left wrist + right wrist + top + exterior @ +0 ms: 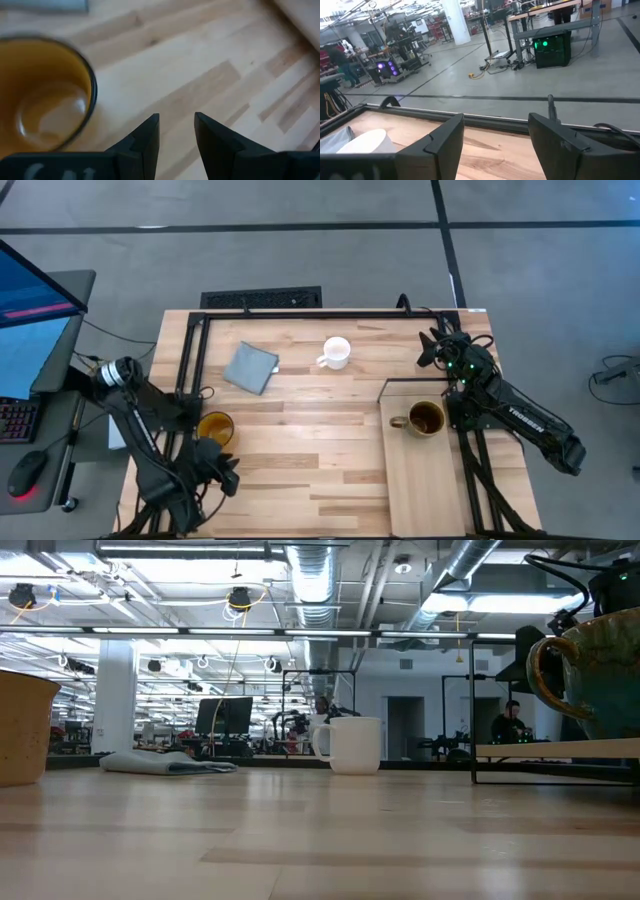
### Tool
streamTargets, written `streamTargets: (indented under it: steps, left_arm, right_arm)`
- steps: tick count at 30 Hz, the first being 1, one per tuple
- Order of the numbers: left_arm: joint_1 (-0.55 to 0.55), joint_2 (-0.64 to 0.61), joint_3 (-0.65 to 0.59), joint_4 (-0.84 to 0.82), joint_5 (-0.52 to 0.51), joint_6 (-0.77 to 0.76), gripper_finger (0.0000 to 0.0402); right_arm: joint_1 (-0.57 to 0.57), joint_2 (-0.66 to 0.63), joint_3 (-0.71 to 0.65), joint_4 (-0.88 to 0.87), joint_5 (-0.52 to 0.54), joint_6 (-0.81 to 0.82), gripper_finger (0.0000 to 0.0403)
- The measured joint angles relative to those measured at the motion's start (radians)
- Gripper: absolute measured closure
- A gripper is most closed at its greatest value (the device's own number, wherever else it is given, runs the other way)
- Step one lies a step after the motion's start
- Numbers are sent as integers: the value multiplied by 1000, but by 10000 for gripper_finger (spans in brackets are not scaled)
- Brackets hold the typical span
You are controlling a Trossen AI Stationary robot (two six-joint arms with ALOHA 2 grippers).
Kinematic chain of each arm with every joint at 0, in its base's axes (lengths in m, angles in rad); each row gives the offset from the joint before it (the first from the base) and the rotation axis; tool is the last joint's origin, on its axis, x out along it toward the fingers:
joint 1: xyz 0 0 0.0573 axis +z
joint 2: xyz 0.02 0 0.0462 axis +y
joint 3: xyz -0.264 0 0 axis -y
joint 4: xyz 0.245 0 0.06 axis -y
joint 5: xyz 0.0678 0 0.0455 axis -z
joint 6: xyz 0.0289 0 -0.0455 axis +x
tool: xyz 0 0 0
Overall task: Stack small to large cups/mugs on shelf
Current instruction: Put the yellow mug on the shelf
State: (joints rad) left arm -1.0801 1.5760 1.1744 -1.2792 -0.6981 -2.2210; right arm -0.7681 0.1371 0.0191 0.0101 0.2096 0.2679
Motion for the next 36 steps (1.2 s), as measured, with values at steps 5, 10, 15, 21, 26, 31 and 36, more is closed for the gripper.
streamTargets:
  steps: [5,10,15,21,26,31,36]
  left_arm:
    - [-3,23,1,26,135,-15,289]
    - [-8,28,1,18,251,-16,308]
    - [-4,28,1,16,404,-18,340]
    - [0,28,1,14,493,-16,375]
    - [10,28,1,-61,610,-10,398]
    - [33,28,0,-167,584,-7,397]
    - [54,28,0,-164,473,61,396]
  right_arm:
    - [0,0,0,0,0,5,159]
    - [0,0,0,0,0,5,159]
    - [0,0,0,1,0,22,159]
    - [0,0,-1,4,0,47,159]
    - [0,0,-3,25,1,47,159]
    - [0,0,-3,57,1,41,159]
    - [0,0,-3,56,1,40,159]
